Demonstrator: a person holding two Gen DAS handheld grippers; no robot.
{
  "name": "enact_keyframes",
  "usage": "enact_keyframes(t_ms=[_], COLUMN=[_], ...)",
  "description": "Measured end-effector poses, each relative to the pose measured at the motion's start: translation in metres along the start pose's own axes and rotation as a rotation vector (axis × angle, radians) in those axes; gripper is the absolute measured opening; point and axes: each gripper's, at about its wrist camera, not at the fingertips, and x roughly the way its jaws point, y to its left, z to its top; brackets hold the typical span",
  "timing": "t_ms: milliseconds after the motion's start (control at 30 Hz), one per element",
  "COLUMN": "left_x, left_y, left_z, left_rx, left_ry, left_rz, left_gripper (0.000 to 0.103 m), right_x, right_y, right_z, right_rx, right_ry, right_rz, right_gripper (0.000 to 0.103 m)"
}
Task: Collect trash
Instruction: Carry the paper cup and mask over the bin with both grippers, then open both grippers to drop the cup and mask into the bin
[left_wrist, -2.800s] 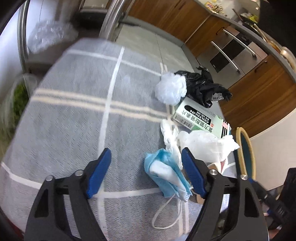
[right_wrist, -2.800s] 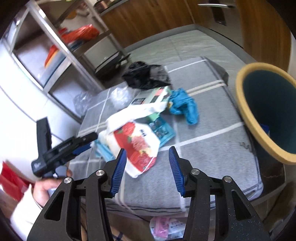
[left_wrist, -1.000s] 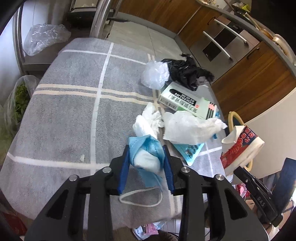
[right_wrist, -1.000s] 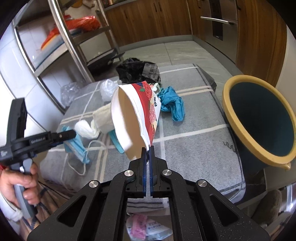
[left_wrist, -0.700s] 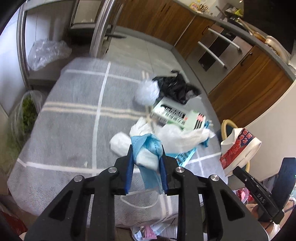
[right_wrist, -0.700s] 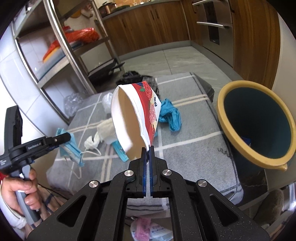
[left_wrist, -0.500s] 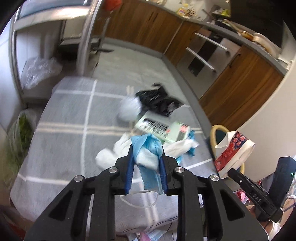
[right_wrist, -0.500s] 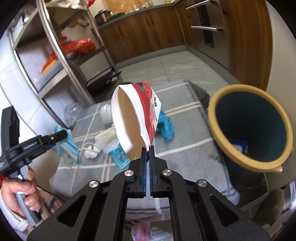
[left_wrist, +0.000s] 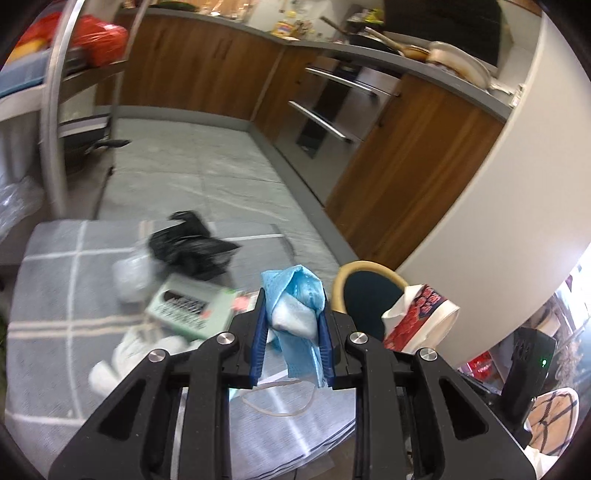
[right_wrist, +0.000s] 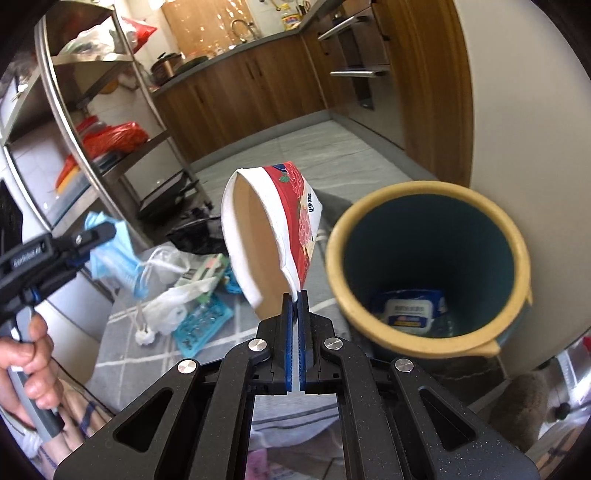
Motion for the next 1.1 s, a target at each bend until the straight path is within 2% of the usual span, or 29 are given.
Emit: enact_keyframes(t_ms=[267, 600, 867, 1100], left_x=[0.041, 0.119, 0.170, 0.197], left_y=[-0.054, -0.105, -0.123, -0.129], left_z=[0.010, 0.012, 0.001, -0.014], left_rx=[0.101, 0.175, 0.206, 0.246], left_ry=[0.006, 0.081, 0.138, 0.188], left_rz=[-0.068, -0.127, -0.117, -0.091], left_gripper=[0.023, 0.023, 0.024, 0.025], right_x=[-0.003, -0.002, 0.011, 0.027], right_y=[-0.031, -0.078, -0.099, -0.107], right_z=[0.005, 0.015, 0.016, 0.010], right_rx=[0.050, 0.139, 0.158, 0.170], right_ry=[-0.022, -0.041, -0.001, 0.050], right_rz=[-0.025, -0.092, -0.132, -0.152], right_gripper=[0.004, 0.004, 0.004, 0.004])
